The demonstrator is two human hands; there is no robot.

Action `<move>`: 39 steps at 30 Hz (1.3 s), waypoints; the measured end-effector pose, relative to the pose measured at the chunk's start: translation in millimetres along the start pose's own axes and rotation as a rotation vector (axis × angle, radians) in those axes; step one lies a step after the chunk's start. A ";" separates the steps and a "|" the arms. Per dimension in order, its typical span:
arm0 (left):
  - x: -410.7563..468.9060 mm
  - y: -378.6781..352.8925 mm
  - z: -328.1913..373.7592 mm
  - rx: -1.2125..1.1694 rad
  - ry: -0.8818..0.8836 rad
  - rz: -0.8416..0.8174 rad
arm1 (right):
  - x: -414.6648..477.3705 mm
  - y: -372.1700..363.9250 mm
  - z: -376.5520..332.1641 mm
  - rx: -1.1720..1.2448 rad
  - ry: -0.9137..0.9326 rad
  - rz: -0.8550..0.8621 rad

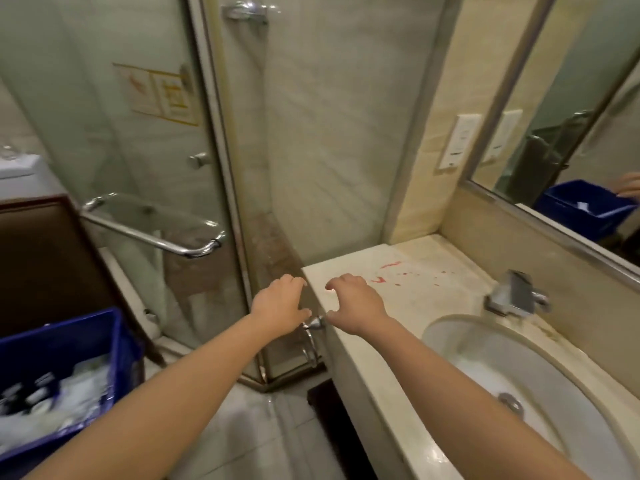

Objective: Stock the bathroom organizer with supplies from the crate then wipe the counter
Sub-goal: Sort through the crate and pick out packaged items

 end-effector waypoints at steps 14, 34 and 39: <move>-77.1 15.8 -192.8 -0.050 0.249 0.062 | 57.1 -50.5 -191.3 -0.065 0.254 -0.036; -210.7 11.4 -404.5 -0.255 0.700 0.163 | 106.9 -125.0 -444.2 -0.167 0.734 -0.192; -225.0 18.4 -453.8 -0.295 0.824 0.215 | 132.8 -140.6 -505.0 -0.206 0.862 -0.235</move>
Point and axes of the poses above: each hand's wrist, its own x-axis towards the middle knuckle, its own y-axis out of the back of the hand, z = x × y, the point moved 8 cm from there along x, towards the middle knuckle, and after that the axes turned 10 degrees about -z, right-handed, at the moved point
